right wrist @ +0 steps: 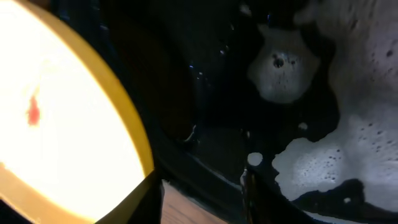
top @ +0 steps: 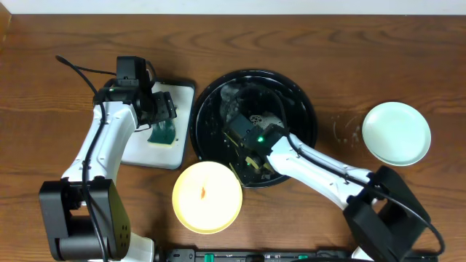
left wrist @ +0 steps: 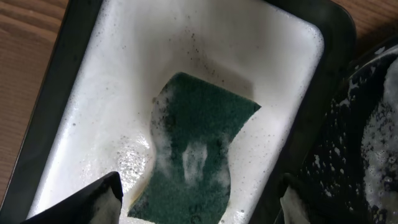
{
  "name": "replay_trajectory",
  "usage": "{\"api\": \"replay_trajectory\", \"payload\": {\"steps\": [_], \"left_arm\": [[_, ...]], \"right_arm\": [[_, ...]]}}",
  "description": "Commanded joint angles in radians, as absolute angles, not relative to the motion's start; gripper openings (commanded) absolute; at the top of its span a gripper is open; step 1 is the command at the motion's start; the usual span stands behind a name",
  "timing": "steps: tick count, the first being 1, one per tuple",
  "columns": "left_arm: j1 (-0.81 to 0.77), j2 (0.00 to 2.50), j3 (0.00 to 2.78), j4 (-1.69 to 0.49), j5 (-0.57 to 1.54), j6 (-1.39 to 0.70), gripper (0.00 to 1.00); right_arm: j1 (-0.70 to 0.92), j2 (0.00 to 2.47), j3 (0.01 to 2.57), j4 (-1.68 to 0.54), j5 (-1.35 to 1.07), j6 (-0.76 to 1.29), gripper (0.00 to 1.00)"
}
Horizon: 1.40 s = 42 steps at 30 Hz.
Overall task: Clean dirty plates on tray and stack at the side
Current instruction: 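Reach the right gripper to the yellow plate's rim, then drag the yellow plate to the black tray center with the right gripper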
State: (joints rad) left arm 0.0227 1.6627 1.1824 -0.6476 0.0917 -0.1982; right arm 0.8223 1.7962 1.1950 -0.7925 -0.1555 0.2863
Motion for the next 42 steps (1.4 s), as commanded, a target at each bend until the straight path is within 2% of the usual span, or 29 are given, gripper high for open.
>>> {"api": "replay_trajectory", "payload": {"steps": [1,7,12,16,17,18,20,27,38,42], "left_arm": [[0.028,1.665,1.169,-0.651,0.094,-0.197,0.81],[0.028,1.665,1.169,-0.651,0.094,-0.197,0.81],[0.028,1.665,1.169,-0.651,0.094,-0.197,0.81],[0.028,1.665,1.169,-0.651,0.094,-0.197,0.81],[0.028,1.665,1.169,-0.651,0.094,-0.197,0.8],[0.028,1.665,1.169,-0.651,0.094,-0.197,0.81],[0.028,1.665,1.169,-0.651,0.094,-0.197,0.81],[0.028,1.665,1.169,-0.651,0.094,-0.197,0.81],[0.028,1.665,1.169,-0.651,0.094,-0.197,0.81],[0.028,1.665,1.169,-0.651,0.094,-0.197,0.81]], "right_arm": [[0.817,1.697,1.196,-0.778,-0.168,0.146,0.44],[0.834,1.691,1.189,-0.781,-0.264,0.101,0.42],[0.862,1.763,1.178,-0.773,-0.212,0.194,0.41],[0.861,1.825,1.178,-0.759,-0.199,0.252,0.29],[0.857,1.829,1.178,-0.757,-0.198,0.258,0.23],[0.852,1.828,1.178,-0.755,-0.198,0.262,0.12],[0.837,1.818,1.179,-0.75,-0.191,0.269,0.02],[0.747,1.748,1.192,-0.73,-0.055,0.184,0.01],[0.542,1.753,1.191,-0.486,-0.038,-0.26,0.01],[0.505,1.756,1.19,-0.448,-0.034,-0.287,0.01]]}}
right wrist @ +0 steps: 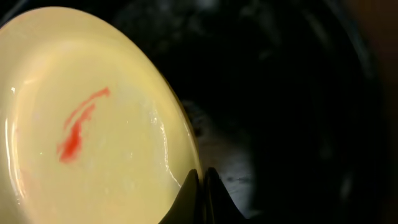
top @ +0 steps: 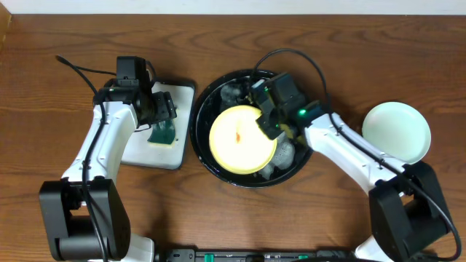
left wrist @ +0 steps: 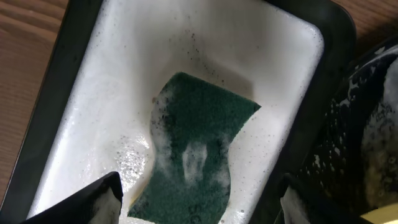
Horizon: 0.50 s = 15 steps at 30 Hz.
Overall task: Clean dirty plates on tray and stack at the side
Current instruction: 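Drag the yellow plate to the black tray center with the right gripper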
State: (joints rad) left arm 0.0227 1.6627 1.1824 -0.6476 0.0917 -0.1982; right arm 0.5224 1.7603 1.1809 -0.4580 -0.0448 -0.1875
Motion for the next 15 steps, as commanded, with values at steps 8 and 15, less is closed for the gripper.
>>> {"api": "replay_trajectory", "payload": {"steps": [8,15], "left_arm": [[0.028,1.665,1.169,-0.651,0.094,-0.197,0.81],[0.028,1.665,1.169,-0.651,0.094,-0.197,0.81]], "right_arm": [[0.471,1.755,1.191,-0.477,-0.034,-0.078,0.61],[0.392,1.756,1.19,-0.641,-0.107,0.385,0.57]]}}
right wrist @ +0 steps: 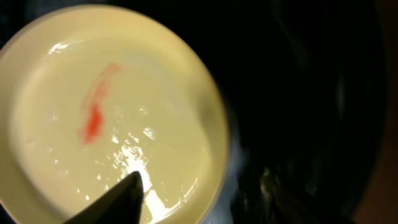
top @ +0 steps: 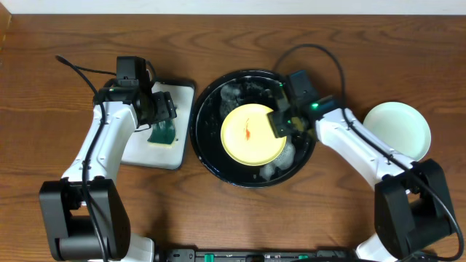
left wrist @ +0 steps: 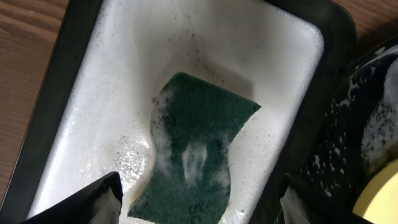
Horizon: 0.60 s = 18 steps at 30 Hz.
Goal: Clean dirty plates on tray and stack at the side
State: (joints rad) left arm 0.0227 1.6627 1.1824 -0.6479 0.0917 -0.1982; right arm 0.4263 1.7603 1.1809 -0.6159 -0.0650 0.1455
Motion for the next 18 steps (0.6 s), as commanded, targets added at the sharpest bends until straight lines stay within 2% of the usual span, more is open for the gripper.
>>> {"api": "replay_trajectory", "payload": {"steps": [1,11,18], "left_arm": [[0.028,1.665,1.169,-0.651,0.094,-0.197,0.81],[0.028,1.665,1.169,-0.65,0.094,-0.197,0.81],[0.027,1.665,1.169,-0.65,0.1,-0.197,0.81]], "right_arm": [[0.384,1.756,1.19,-0.659,-0.117,0.402,0.57],[0.381,1.775,1.169,-0.699,-0.12,0.454,0.5],[0.381,1.882,1.164,-0.66,-0.131,0.467,0.45]]}}
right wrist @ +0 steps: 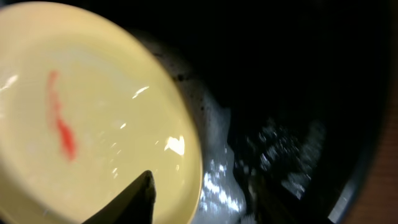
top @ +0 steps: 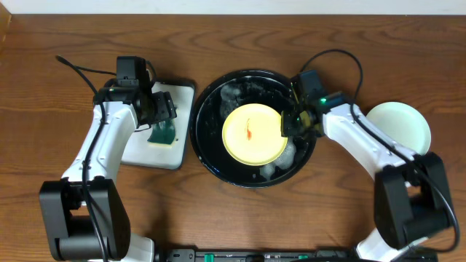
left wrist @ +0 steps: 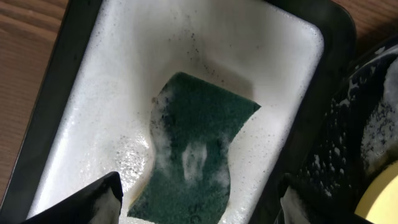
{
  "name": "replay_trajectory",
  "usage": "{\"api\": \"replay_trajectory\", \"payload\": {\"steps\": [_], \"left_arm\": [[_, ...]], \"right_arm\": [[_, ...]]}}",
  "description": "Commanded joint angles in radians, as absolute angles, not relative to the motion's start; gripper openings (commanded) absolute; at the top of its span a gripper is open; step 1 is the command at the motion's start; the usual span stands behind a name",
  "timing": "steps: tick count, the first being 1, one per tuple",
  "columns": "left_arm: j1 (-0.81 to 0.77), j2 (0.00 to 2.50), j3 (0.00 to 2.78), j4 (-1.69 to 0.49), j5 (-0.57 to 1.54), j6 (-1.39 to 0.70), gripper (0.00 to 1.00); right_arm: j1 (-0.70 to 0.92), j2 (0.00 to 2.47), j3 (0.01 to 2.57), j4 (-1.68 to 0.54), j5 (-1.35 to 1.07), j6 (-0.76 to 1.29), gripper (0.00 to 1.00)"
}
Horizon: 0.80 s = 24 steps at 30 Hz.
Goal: Clean dirty plates on tray and stack at the side
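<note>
A yellow plate (top: 251,135) with a red smear (right wrist: 62,127) lies flat in the round black tray (top: 211,156), among patches of foam. My right gripper (top: 290,125) is open at the plate's right rim. One finger is over the plate (right wrist: 140,199) and the other is over the foamy tray floor. My left gripper (top: 162,116) hangs open over the green sponge (left wrist: 199,155), which lies in the foamy white soap dish (left wrist: 93,93). Nothing is held in it.
A pale mint plate (top: 399,132) sits on the wooden table at the right, beside the tray. The soap dish (top: 138,149) stands close against the tray's left side. Bare wood (top: 218,218) lies in front of the tray.
My right gripper, still open, has shifted a little right to the yellow plate's right rim. The plate lies where it was in the tray. The left arm has not moved.
The yellow plate lay on the table in front of the tray, with my right gripper open beside it. Then the gripper was shut on its rim, holding it over the tray. Then the plate lay in the tray, released. The left gripper stayed open over the sponge.
</note>
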State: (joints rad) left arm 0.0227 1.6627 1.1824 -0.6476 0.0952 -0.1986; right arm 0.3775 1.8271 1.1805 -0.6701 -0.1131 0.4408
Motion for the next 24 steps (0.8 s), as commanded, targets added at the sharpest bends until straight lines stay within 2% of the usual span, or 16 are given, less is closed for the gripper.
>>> {"api": "replay_trajectory", "payload": {"steps": [1,4,8,10,17,21,24], "left_arm": [[0.027,1.665,1.169,-0.652,0.12,-0.197,0.81],[0.027,1.665,1.169,-0.713,0.231,-0.197,0.81],[0.027,1.666,1.169,-0.737,0.235,-0.196,0.81],[0.027,1.667,1.167,-0.743,0.214,-0.196,0.8],[0.003,1.667,1.082,-0.64,0.135,-0.126,0.8],[-0.002,1.667,1.002,-0.535,-0.059,-0.121,0.8],[-0.001,1.667,0.966,-0.45,-0.081,-0.121,0.74]], "right_arm": [[0.381,1.897,1.164,-0.651,-0.143,0.467,0.42],[0.381,1.927,1.164,-0.639,-0.146,0.467,0.36],[0.381,1.93,1.164,-0.636,-0.138,0.466,0.1],[0.381,1.93,1.164,-0.637,-0.131,0.463,0.01],[0.38,1.93,1.164,-0.641,-0.115,0.463,0.01],[0.38,1.93,1.164,-0.643,-0.116,0.463,0.01],[0.38,1.93,1.164,-0.644,-0.116,0.463,0.01]]}}
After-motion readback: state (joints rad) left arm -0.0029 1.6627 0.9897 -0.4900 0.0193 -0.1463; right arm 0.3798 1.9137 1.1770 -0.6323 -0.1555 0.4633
